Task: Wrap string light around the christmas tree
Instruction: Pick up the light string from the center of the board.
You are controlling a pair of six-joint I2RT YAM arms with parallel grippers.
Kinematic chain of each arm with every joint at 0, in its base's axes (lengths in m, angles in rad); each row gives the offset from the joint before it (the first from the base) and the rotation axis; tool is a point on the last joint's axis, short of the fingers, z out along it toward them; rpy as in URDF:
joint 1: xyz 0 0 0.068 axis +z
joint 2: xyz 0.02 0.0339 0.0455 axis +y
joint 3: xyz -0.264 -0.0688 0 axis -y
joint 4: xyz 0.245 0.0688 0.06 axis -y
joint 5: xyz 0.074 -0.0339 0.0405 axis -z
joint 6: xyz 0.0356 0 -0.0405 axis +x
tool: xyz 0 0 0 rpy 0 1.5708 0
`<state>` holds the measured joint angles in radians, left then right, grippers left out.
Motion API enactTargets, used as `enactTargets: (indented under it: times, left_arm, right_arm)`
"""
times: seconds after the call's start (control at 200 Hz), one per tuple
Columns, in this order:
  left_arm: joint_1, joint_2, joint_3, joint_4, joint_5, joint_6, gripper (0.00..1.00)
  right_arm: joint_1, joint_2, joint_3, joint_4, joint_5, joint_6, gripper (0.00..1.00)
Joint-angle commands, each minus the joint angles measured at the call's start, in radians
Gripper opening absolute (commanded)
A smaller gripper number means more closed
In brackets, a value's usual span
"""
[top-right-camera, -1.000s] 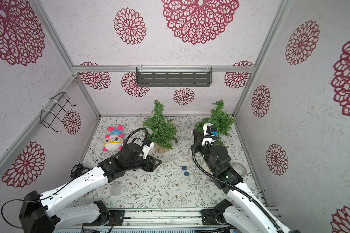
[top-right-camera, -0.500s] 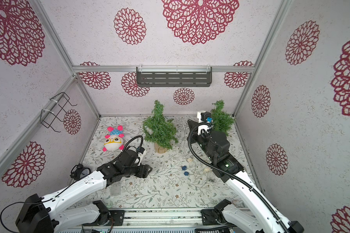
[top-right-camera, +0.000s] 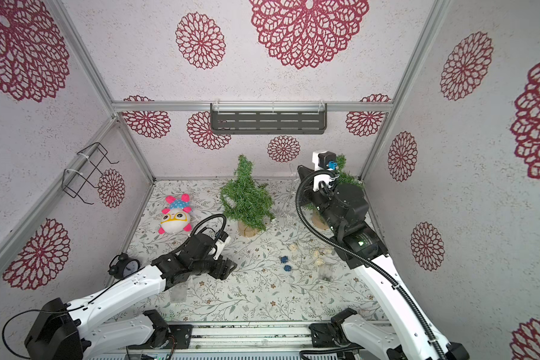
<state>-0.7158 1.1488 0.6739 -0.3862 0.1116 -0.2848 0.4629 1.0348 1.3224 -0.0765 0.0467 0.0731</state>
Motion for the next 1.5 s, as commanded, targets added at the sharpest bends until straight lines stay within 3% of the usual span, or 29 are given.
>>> enactTargets:
  times: [0.0,0.315,0.53,0.726,0.926,1.051,1.166,1.496]
  left_arm:
    - [-0.007,0.028,0.004,0.045,0.03,0.082,0.78]
    - [0.003,0.128,0.066,0.06,0.035,0.177,0.78]
    - [0.001,0.262,0.14,0.014,0.19,0.247,0.74]
    - [0.003,0.267,0.105,0.045,0.249,0.246,0.68]
    - [0.003,0.317,0.11,0.04,0.295,0.218,0.45]
    - [0.003,0.301,0.11,0.029,0.318,0.218,0.17]
    - [0.003,0.246,0.121,-0.012,0.349,0.221,0.0]
    - [0.021,-0.004,0.131,-0.138,0.315,0.266,0.0]
  right_arm:
    - [-0.041,0.01,0.082,0.0,-0.016,-0.024,0.0]
    - [-0.133,0.061,0.206,-0.021,-0.06,-0.001,0.0]
    - [-0.171,0.087,0.254,-0.026,-0.094,0.002,0.0]
    - [-0.205,0.107,0.276,-0.018,-0.109,0.002,0.0]
    - [-0.246,0.149,0.305,0.0,-0.135,0.036,0.0]
    - [-0.259,0.17,0.302,0.028,-0.157,0.068,0.0]
    - [-0.262,0.183,0.304,0.034,-0.16,0.076,0.0]
    - [-0.259,0.227,0.329,0.047,-0.259,0.128,0.0]
